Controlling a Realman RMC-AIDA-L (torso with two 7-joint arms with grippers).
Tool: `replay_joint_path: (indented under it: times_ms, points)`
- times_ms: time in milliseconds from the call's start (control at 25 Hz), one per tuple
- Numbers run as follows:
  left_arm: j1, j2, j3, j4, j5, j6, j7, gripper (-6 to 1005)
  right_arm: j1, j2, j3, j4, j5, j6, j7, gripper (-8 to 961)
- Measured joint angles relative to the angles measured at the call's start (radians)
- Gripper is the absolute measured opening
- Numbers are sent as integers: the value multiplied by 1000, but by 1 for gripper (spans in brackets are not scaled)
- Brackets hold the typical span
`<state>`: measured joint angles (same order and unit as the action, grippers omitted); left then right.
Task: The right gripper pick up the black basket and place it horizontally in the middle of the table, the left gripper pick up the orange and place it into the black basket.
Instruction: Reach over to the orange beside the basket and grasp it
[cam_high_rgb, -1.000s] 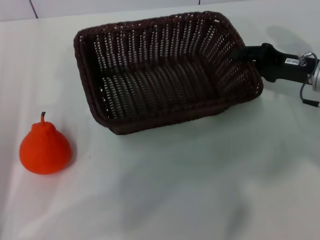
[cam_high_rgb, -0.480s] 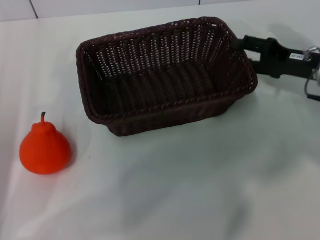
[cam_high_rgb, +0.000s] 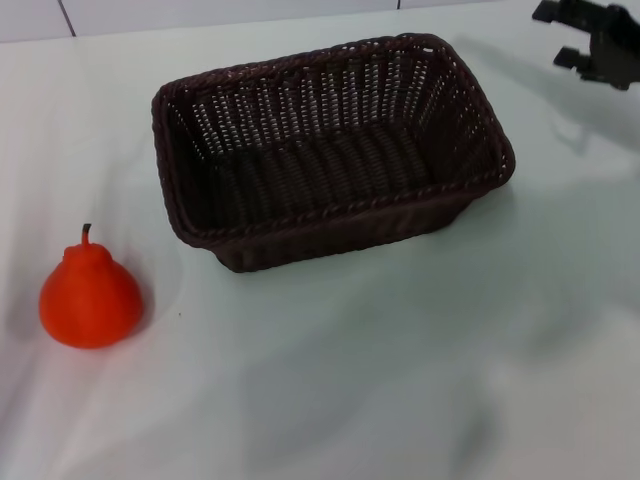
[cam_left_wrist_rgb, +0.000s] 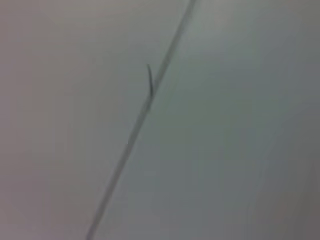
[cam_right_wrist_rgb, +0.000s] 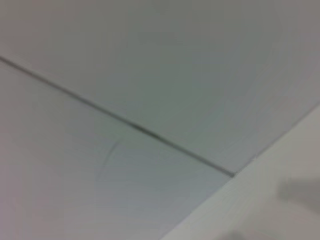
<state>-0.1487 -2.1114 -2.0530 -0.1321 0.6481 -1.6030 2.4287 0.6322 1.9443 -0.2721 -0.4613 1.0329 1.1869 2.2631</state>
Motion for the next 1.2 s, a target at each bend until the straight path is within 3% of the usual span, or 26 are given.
replay_joint_path:
  times_ms: [160,280,560,1200]
  points:
    - [15,54,163,11,0,62,-23,765,31,-3,-10,0,0,-70,-8,932]
    - [21,70,225,12,0,101,-29,763,52,-4,-20,4,0,-110,-16,930]
    - [9,73,317,14,-1,216,-29,762,75,5,-26,8,0,-165,-37,930]
    - [-27,82,379,3,-1,217,-31,268,70,10,-25,14,1,-196,-45,930]
